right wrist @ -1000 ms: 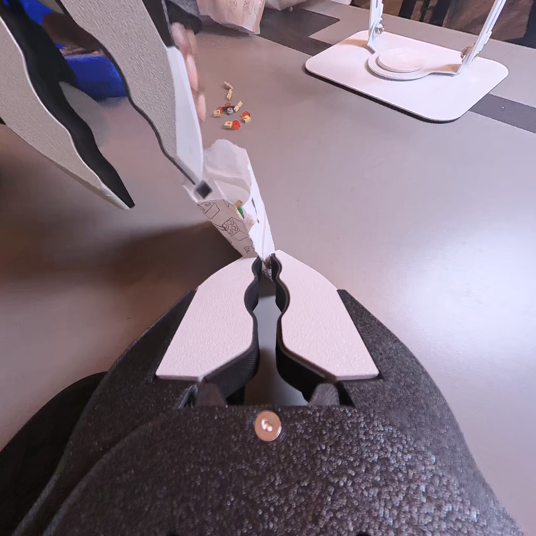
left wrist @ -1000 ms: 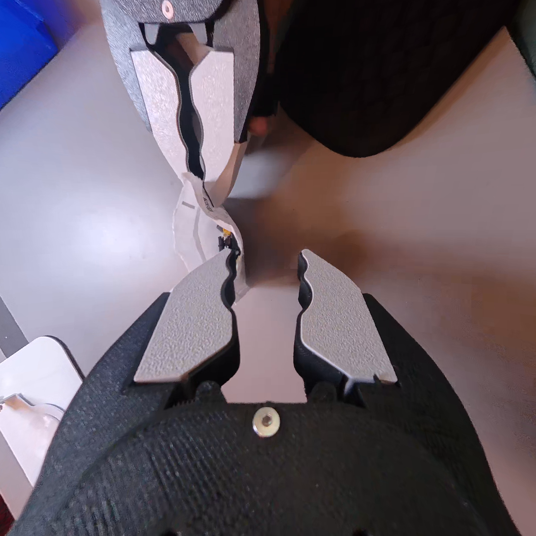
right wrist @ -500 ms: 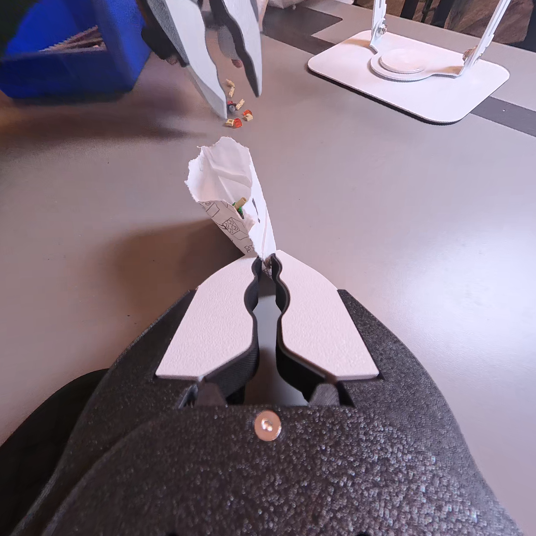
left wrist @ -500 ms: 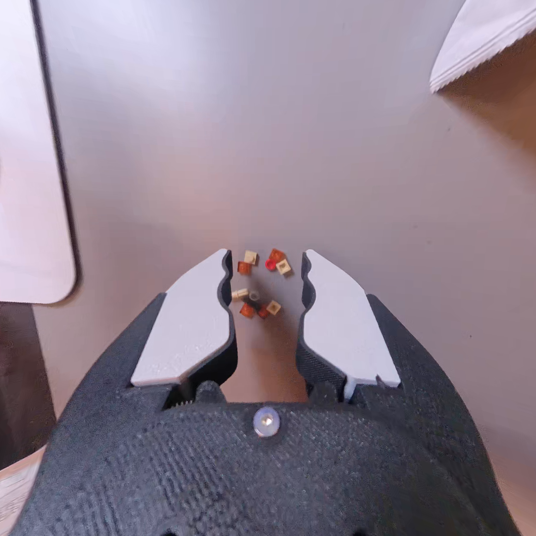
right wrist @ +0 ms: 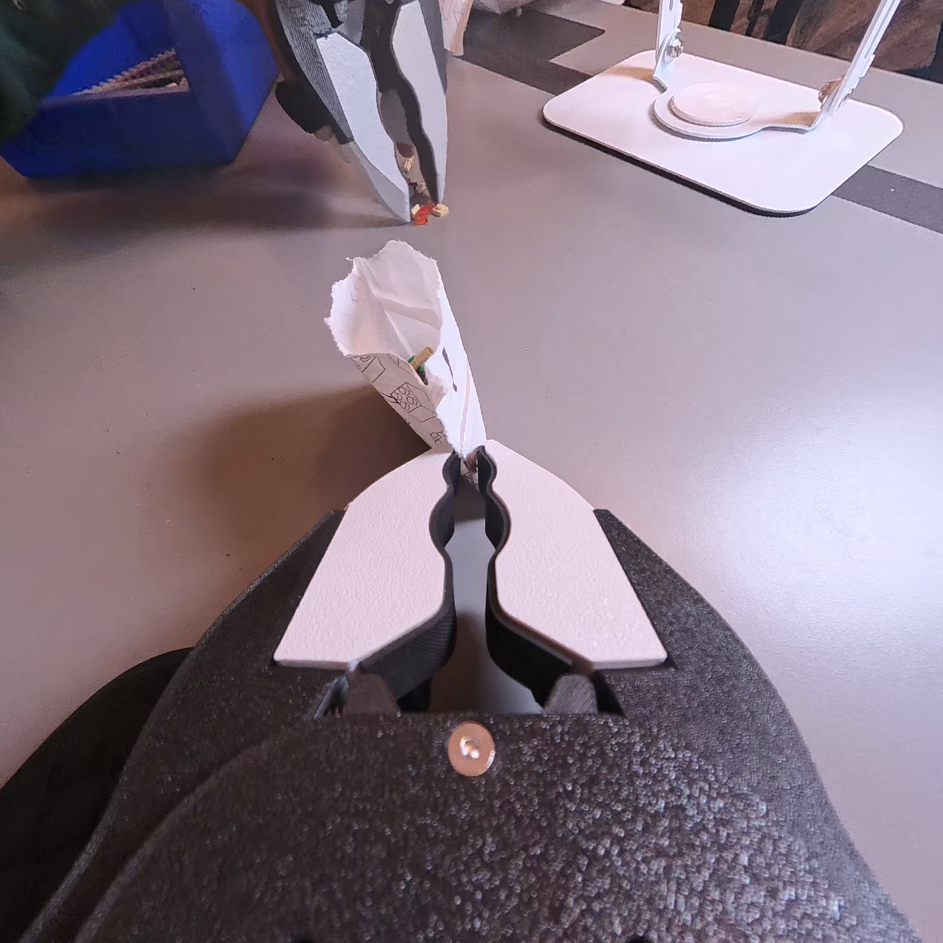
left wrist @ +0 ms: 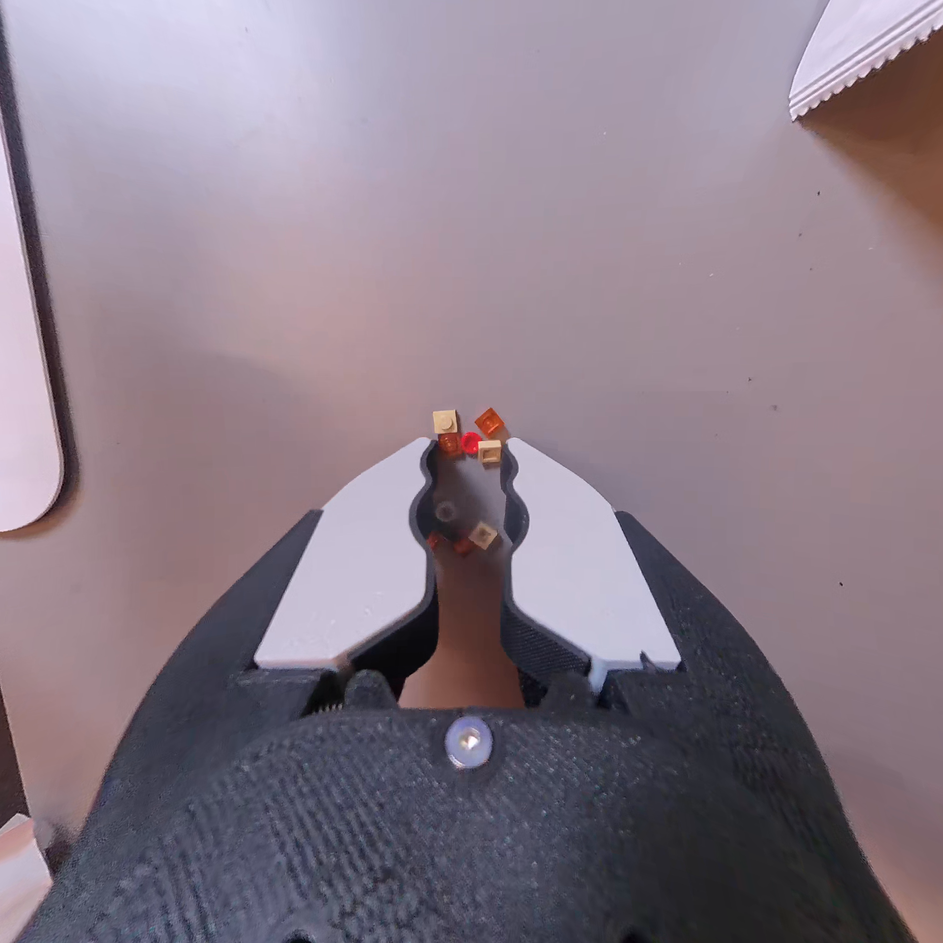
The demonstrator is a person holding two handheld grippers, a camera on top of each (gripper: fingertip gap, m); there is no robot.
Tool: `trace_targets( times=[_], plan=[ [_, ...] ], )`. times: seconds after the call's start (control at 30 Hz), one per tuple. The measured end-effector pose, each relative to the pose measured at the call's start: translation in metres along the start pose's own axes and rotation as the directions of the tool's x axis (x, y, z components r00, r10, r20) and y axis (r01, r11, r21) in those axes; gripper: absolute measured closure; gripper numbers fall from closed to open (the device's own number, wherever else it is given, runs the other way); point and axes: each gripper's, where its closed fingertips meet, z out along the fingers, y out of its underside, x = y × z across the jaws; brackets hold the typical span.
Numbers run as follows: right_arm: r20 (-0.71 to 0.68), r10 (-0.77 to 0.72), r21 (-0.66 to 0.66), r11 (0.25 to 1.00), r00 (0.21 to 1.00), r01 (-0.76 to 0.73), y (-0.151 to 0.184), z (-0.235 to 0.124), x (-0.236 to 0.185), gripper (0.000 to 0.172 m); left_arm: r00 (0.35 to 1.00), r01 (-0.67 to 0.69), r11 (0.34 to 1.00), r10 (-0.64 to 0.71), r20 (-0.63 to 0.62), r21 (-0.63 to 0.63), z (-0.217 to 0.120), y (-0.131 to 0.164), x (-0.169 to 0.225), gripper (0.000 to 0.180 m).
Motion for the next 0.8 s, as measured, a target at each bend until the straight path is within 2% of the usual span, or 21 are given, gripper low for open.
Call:
trace_targets(
  times=[0.13, 0.47, 0.57, 0.7, 0.8],
  plan=[
    [0.000, 0.001, 0.000, 1.000, 1.000, -0.001, 0.000, 0.000, 0.000, 0.165, 1.000, -0.019, 1.000, 0.019, -0.013, 0.014, 0.000, -0.001, 0.004, 0.172],
    [0.001, 0.000, 0.000, 1.000, 1.000, 0.000, 0.000, 0.000, 0.000, 0.165, 0.998, -0.062, 0.995, 0.060, 0.017, 0.073, -0.004, -0.009, 0.006, 0.172],
    [0.002, 0.001, -0.001, 1.000, 1.000, -0.001, 0.000, 0.000, 0.000, 0.165, 0.994, -0.111, 0.978, 0.110, 0.016, 0.175, -0.020, -0.035, 0.020, 0.172],
    [-0.001, -0.003, -0.001, 1.000, 1.000, 0.003, 0.000, 0.001, 0.000, 0.165, 0.966, -0.229, 0.896, 0.256, -0.020, 0.381, -0.045, -0.102, 0.073, 0.172],
    [-0.004, -0.008, -0.001, 1.000, 1.000, 0.008, 0.000, 0.001, 0.000, 0.165, 0.924, -0.331, 0.846, 0.381, -0.039, 0.419, -0.043, -0.136, 0.116, 0.159]
  ],
)
